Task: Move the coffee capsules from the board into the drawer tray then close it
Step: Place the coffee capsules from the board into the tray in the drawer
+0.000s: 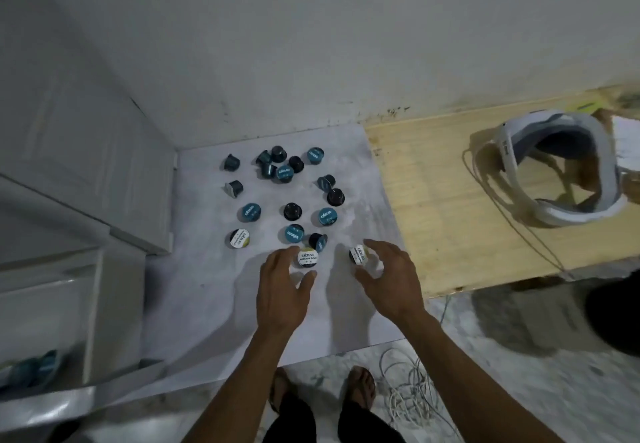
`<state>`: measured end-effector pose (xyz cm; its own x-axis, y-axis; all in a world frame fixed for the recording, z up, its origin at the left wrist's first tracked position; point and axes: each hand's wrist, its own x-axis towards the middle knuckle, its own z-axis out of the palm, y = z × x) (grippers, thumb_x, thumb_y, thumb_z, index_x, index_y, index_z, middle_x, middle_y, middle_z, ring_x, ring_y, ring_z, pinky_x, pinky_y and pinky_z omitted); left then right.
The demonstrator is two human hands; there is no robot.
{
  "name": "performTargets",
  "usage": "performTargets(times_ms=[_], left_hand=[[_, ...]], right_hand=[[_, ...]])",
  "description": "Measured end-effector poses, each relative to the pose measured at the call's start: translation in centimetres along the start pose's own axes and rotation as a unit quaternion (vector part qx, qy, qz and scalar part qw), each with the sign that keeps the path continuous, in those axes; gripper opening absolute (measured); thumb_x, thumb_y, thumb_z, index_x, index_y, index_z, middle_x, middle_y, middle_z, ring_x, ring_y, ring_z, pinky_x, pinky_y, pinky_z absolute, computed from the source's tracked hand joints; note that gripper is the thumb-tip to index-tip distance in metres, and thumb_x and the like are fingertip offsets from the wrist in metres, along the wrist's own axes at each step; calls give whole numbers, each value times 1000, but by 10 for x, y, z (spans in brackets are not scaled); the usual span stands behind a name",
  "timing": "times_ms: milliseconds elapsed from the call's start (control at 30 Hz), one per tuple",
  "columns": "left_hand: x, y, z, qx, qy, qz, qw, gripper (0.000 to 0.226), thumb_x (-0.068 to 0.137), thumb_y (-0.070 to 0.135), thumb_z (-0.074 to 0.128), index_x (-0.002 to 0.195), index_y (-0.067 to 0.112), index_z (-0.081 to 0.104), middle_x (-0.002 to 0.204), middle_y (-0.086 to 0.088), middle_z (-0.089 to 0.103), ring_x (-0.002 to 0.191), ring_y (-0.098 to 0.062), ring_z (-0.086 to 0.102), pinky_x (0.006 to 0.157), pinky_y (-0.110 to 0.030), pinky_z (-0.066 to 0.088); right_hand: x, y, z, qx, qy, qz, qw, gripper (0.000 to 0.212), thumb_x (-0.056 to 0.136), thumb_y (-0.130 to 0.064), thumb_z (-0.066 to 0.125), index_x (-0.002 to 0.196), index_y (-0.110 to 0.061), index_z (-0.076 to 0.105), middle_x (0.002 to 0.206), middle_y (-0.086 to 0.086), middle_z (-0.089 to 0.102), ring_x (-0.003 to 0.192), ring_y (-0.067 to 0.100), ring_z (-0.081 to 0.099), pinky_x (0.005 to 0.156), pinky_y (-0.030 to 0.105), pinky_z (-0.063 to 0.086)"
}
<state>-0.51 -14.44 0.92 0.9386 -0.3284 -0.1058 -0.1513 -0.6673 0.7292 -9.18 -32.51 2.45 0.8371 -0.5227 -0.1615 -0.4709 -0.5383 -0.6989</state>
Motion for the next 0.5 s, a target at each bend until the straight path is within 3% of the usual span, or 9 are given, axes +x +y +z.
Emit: performTargets(times_ms=[100,200,300,500], left_hand=[[4,-10,17,2,25,4,1000,50,80,23,78,125,16,59,124,-6,62,117,-26,55,99,-35,46],[4,-17,31,0,58,23,998,41,80,26,78,117,20,62,117,-2,67,110,-25,60,92,-49,51],[5,-24,39,-1,83,41,996,36,84,35,70,115,19,66,115,1,70,107,-22,62,88,-49,52],[7,-30,45,-20,122,71,990,30,85,27,74,113,18,69,111,2,72,103,-21,65,85,-48,53]], right_hand=[[3,15,20,-11,18,-31,999,48,78,-22,79,123,-20,63,124,5,63,110,34,55,85,38,48],[3,32,37,-11,65,-71,995,38,81,-20,76,118,-18,67,119,3,67,106,32,58,84,43,53],[6,45,46,-16,109,-114,987,30,86,-20,72,116,-17,69,114,0,69,101,28,59,83,42,52],[10,48,52,-25,153,-146,977,25,87,-25,71,112,-18,71,110,-1,71,97,26,63,74,44,53]])
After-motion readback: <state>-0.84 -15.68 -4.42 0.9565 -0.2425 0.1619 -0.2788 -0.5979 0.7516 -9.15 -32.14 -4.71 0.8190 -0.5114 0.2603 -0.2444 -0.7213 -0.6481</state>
